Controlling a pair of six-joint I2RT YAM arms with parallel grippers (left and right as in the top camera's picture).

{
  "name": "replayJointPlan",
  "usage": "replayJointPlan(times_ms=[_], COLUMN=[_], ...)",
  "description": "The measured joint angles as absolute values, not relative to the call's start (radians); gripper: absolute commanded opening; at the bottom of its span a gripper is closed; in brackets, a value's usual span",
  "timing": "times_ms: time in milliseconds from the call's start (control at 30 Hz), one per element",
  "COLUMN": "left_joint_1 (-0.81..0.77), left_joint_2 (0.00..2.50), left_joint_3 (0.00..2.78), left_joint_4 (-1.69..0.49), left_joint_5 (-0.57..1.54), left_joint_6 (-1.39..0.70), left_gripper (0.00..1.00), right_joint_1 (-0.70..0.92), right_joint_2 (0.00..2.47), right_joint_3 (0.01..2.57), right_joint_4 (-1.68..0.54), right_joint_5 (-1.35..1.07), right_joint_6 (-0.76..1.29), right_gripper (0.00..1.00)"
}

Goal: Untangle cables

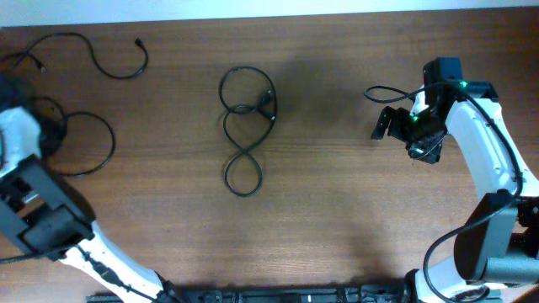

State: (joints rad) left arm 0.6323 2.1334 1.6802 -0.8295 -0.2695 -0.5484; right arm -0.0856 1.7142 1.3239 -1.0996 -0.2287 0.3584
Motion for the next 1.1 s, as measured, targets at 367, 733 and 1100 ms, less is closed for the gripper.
replayJointPlan(times_ms=[367, 733, 1100], left_joint_1=[0.772, 0.772, 0.775], left_joint_2=[2.142, 2.202, 2.204], left_joint_3=[1.679, 1.644, 1.622], left_joint_4=[-0.826, -0.831, -0.806], left_joint_5=[-0.074, -0.056, 0.049], left_joint_6=[-0.487, -0.45, -0.452], left_gripper=[0.57, 0.34, 0.15], right_joint_1=[-0.086, -0.086, -0.086], right_joint_2=[1.714, 1.714, 1.714], right_joint_3=[1.324, 1.324, 1.324], right_joint_4=[-1.1, -1.1, -1.1], right_joint_5=[-0.229, -0.229, -0.229], right_joint_6=[0.358, 0.358, 0.358], right_gripper=[0.98, 0.98, 0.98])
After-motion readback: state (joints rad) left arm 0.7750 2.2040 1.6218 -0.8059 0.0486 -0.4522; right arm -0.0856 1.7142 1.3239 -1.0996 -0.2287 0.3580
